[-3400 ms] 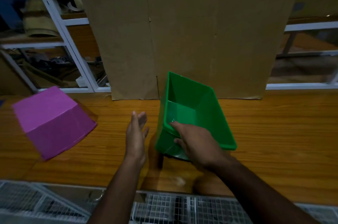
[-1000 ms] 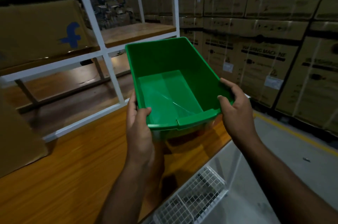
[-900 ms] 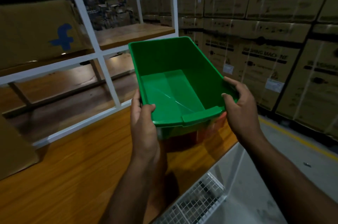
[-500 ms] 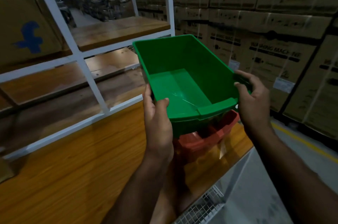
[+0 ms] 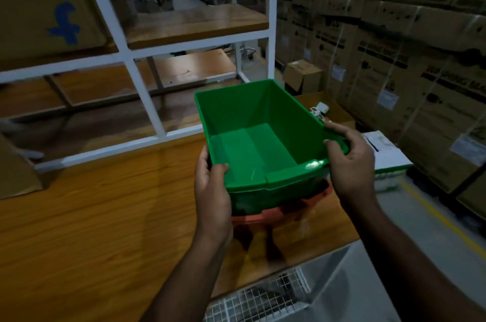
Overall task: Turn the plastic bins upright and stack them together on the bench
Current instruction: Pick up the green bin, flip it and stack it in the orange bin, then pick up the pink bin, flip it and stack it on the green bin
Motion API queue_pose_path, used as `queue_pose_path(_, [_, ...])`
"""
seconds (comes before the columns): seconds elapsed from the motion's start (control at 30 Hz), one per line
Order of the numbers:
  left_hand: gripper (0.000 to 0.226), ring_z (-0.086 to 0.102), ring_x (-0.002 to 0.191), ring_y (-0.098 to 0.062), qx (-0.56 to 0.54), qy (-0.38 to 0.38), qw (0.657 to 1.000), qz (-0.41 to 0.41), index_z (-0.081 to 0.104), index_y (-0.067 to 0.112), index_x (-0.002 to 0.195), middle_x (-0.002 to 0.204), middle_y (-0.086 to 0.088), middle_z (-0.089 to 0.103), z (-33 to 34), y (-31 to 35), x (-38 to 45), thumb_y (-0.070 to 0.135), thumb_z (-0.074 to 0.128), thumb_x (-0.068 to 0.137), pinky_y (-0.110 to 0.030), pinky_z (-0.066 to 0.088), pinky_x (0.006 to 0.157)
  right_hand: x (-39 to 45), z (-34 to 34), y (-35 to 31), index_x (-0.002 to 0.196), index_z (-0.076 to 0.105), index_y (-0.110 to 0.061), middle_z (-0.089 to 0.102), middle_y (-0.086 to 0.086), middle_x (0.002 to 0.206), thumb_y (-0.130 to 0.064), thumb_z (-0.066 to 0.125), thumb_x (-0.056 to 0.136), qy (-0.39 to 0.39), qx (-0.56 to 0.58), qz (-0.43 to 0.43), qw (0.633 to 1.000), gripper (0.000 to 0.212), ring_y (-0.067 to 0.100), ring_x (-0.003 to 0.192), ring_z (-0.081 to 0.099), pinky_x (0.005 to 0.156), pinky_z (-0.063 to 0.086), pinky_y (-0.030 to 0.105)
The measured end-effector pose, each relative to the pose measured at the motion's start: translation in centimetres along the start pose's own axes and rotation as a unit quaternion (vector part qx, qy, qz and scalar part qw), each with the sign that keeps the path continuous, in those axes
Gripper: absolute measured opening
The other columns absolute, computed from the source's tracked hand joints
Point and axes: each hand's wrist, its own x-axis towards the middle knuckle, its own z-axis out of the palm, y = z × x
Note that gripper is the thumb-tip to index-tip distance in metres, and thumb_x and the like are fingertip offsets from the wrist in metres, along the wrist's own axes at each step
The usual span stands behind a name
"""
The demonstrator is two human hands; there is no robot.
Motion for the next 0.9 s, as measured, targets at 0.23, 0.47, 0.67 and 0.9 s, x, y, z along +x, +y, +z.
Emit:
queue_pose_path(0.23, [0.051,0.046,0.138,-0.013,0.123,0.067,0.990,0.020,0.043,0.024,0.148,0.153,0.005,0.044,-0.3,-3.6,-0.1,0.006,0.047,0.100,-0.034,0.047,0.107,-0.6,0.3,3.0,0.128,0.060,-0.011,0.057,0.005,0.125,-0.004,0.054,0.087,-0.103,-0.102,-0.011,0.989,0.042,0.018,0.113,0.054,0.097,0.044,0.029])
queue_pose_path(0.47, [0.060,0.012,0.152,-0.009,0.416,0.046,0.905,0.073,0.030,0.016,0.155,0.165,0.005,0.019,-0.2,-6.2,-1.6,0.011,0.050,0.099,-0.025,0.014,0.119,-2.1,0.0,4.1,0.124,0.063,-0.010,0.062,0.008,0.131,-0.004,0.054,0.089,-0.242,-0.233,-0.190,0.923,0.036,0.022,0.129,0.049,0.108,0.032,0.028])
queue_pose_path(0.67, [0.061,0.015,0.151,-0.010,0.443,0.034,0.893,0.077,0.031,0.017,0.155,0.164,0.003,0.022,-0.8,-5.6,-1.8,0.023,0.055,0.099,-0.030,0.018,0.122,-2.3,0.3,3.7,0.121,0.065,-0.012,0.067,0.006,0.117,-0.017,0.053,0.095,-0.270,-0.236,-0.185,0.915,0.030,0.023,0.111,0.059,0.090,0.045,0.034])
queue_pose_path(0.9, [0.059,0.017,0.148,0.000,0.472,0.075,0.868,0.137,0.035,0.020,0.152,0.161,0.008,0.028,-4.1,-3.3,-4.7,0.026,0.058,0.098,-0.020,0.017,0.119,-5.7,3.9,-0.1,0.120,0.062,-0.016,0.064,0.000,0.116,-0.021,0.056,0.092,-0.327,-0.148,-0.254,0.898,0.030,0.018,0.114,0.056,0.095,0.043,0.033])
